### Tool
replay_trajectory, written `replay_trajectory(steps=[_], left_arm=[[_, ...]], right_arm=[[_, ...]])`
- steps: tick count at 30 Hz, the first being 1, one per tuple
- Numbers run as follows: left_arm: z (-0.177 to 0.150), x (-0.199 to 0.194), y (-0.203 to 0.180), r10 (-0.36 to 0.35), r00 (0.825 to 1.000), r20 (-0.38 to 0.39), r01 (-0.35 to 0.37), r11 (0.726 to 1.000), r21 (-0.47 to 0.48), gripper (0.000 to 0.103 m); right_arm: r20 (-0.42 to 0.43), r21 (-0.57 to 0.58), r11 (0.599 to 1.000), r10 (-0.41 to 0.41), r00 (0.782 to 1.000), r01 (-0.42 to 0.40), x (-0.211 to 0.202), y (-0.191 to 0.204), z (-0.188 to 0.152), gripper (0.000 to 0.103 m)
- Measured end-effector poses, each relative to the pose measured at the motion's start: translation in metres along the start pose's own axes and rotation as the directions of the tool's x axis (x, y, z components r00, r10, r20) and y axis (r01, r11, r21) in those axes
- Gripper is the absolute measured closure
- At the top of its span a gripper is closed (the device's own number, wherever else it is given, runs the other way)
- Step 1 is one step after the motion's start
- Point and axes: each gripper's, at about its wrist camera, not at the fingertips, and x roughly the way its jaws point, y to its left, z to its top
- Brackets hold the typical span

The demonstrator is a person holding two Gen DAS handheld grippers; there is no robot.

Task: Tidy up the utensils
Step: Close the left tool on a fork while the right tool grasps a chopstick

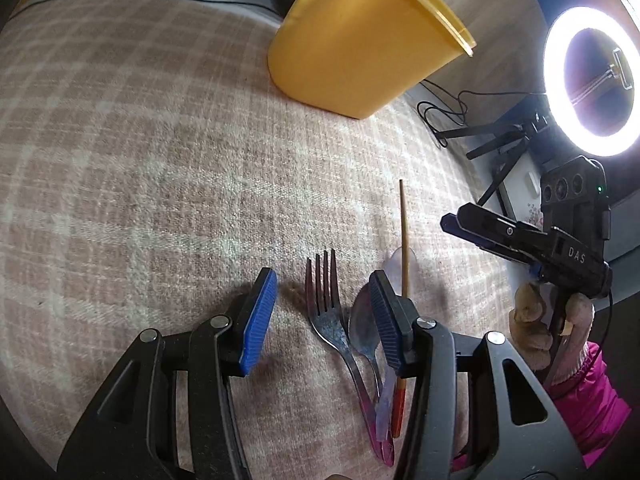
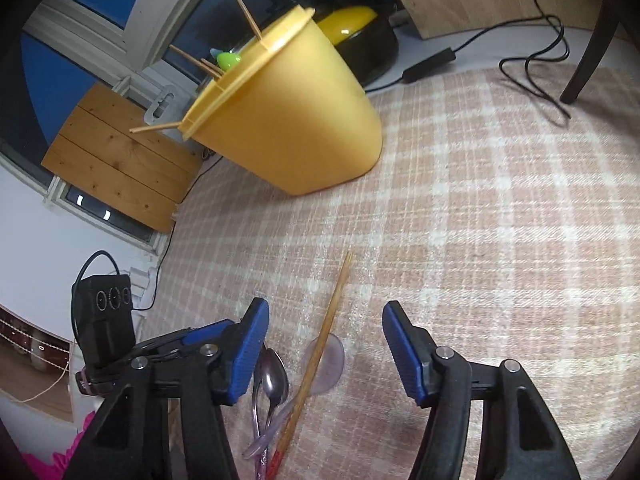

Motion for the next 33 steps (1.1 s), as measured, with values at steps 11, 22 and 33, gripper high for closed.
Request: replay_trajectory(steps=[11, 22, 33], left_arm=[[0.006, 0.012, -0.004, -0.016, 1.0, 0.019, 0.016, 0.999, 0.034, 0.054], [0.007, 0.023, -0.009, 0.041, 0.999, 0.036, -0.043, 0.996, 0.074, 0.081], [0.002, 0.013, -0.01, 0.028, 0.999, 0.027, -0.029, 0.997, 0.072, 0.097]], right_arm=[[-0.047, 0.038, 0.999, 0.031, 0.998, -0.029, 0.027, -0.005, 0.009, 0.056], [-0.075, 0.067, 0.997, 0.048, 0.996, -0.043, 0.048, -0.006, 0.012, 0.065], [-0.069, 0.045, 0.998, 0.045, 0.997, -0.042, 0.047, 0.004, 0.014, 0.09]])
